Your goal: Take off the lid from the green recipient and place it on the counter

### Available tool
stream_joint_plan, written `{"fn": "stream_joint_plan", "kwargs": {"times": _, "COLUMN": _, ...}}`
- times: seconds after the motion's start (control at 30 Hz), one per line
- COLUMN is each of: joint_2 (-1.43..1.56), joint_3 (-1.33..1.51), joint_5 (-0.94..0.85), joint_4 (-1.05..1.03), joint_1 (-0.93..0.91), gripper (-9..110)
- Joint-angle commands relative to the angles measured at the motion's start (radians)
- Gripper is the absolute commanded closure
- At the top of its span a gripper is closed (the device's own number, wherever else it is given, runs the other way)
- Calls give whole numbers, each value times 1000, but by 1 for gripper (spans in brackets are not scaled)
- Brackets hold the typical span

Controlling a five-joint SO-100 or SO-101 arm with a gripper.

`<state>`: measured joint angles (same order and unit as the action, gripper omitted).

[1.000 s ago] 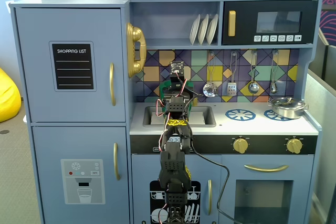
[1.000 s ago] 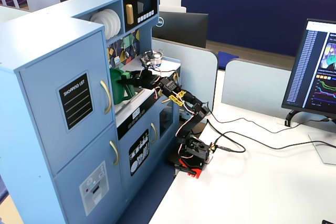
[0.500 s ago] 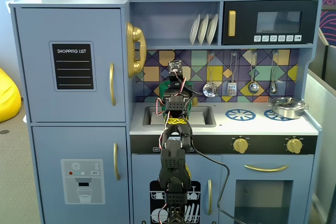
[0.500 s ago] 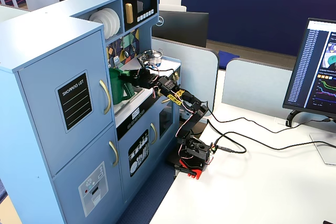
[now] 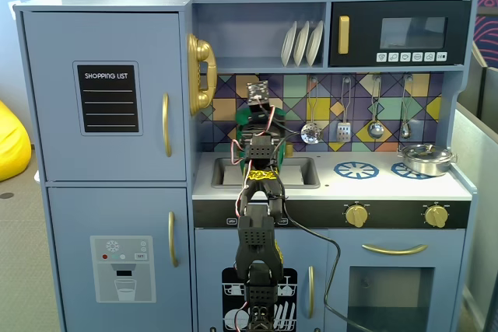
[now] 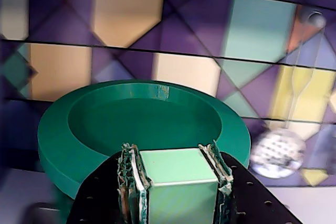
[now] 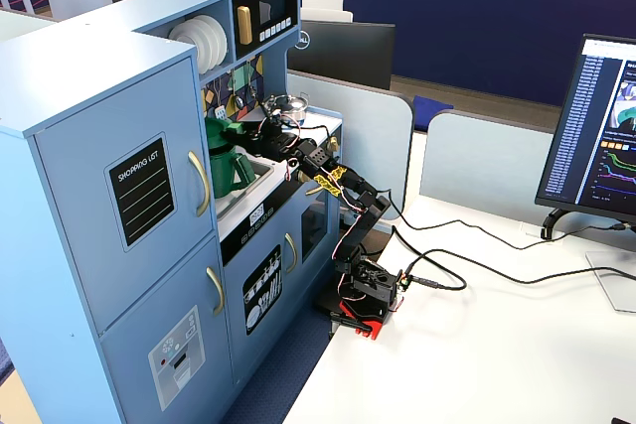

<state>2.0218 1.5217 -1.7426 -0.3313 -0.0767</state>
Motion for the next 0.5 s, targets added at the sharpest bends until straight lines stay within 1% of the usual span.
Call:
{"fn": "stream_joint_plan", "kwargs": {"times": 0.0, "joint_2": 71, "joint_3": -69, "joint_5": 15, "joint_4": 37, "joint_1": -129, "gripper": 102}}
{"fn": "stream_joint_plan", "kwargs": {"times": 0.2, "joint_2": 100, "joint_3": -51, "joint_5": 91, "joint_4": -6, "joint_1": -436, "gripper": 102}}
{"fn": "stream_joint_plan", "kwargs": {"times": 0.3, "joint_2": 120, "joint_3": 17, "joint_5": 100, "joint_4": 2, "joint_1": -532, "gripper": 101}}
{"fn": "stream_joint_plan", "kwargs": {"times": 0.37, "joint_2": 143, "joint_3": 114, "joint_5": 104, "joint_4": 55, "joint_1": -569, "gripper": 101}}
{"fn": "stream_joint_plan", "kwargs": {"times": 0.47, "joint_2": 164, "joint_3": 296, "joint_5": 95, "joint_4": 209, "joint_1": -586, "gripper": 101}}
